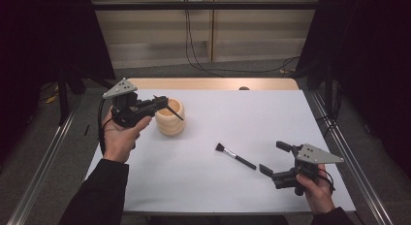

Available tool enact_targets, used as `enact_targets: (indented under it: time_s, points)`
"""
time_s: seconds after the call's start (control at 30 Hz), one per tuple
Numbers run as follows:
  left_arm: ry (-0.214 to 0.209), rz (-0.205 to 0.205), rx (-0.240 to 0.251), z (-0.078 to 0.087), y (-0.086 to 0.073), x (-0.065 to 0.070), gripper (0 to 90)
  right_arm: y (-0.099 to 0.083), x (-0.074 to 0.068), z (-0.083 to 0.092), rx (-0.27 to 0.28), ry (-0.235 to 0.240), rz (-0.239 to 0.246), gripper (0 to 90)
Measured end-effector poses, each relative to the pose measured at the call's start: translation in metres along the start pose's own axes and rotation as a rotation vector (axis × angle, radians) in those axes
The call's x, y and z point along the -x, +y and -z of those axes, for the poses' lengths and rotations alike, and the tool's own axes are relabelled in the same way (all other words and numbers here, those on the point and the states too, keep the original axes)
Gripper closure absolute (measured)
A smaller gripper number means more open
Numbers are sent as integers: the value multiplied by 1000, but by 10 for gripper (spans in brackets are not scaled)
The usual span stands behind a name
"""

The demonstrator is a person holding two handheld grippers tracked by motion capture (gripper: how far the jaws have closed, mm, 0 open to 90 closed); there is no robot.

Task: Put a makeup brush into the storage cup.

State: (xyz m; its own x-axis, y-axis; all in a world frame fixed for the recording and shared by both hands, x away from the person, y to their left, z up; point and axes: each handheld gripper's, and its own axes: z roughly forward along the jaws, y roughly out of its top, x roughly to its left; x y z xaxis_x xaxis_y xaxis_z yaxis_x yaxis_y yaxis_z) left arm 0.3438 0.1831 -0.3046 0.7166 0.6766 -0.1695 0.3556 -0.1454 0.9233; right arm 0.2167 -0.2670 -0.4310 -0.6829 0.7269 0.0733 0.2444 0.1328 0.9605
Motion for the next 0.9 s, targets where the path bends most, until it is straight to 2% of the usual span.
enact_targets:
  time_s: [0.07,0.13,0.17,0.33,0.4,0.47,0.53,0.6,0.7,0.77,0.9]
  points:
    - [26,-24,-7,0,3,-4,842,0,0,0,1,3,1,0]
    - [27,-8,5,-1,6,-10,842,0,0,0,2,-4,-4,0]
    - [36,-16,0,0,8,-13,842,0,0,0,0,-5,-4,0]
    - [52,0,14,-1,10,-20,842,-1,0,-1,-2,-4,-4,0]
    - [80,3,2,-3,11,-21,842,-1,0,-1,-1,-5,-7,0]
    - [78,10,4,-5,11,-22,842,-1,-1,-1,2,1,-7,0]
    - [86,1,-2,-6,12,-22,842,-1,-1,-1,1,-1,-8,0]
    - [83,8,10,-8,13,-23,842,-1,-1,-1,2,2,-4,0]
    - [104,28,20,-11,15,-29,842,-1,-1,-2,-3,4,-1,0]
    - [128,25,12,-15,15,-31,842,-2,-1,-2,-1,6,0,0]
    - [148,17,5,-20,16,-36,842,-2,-1,-2,-3,7,-3,0]
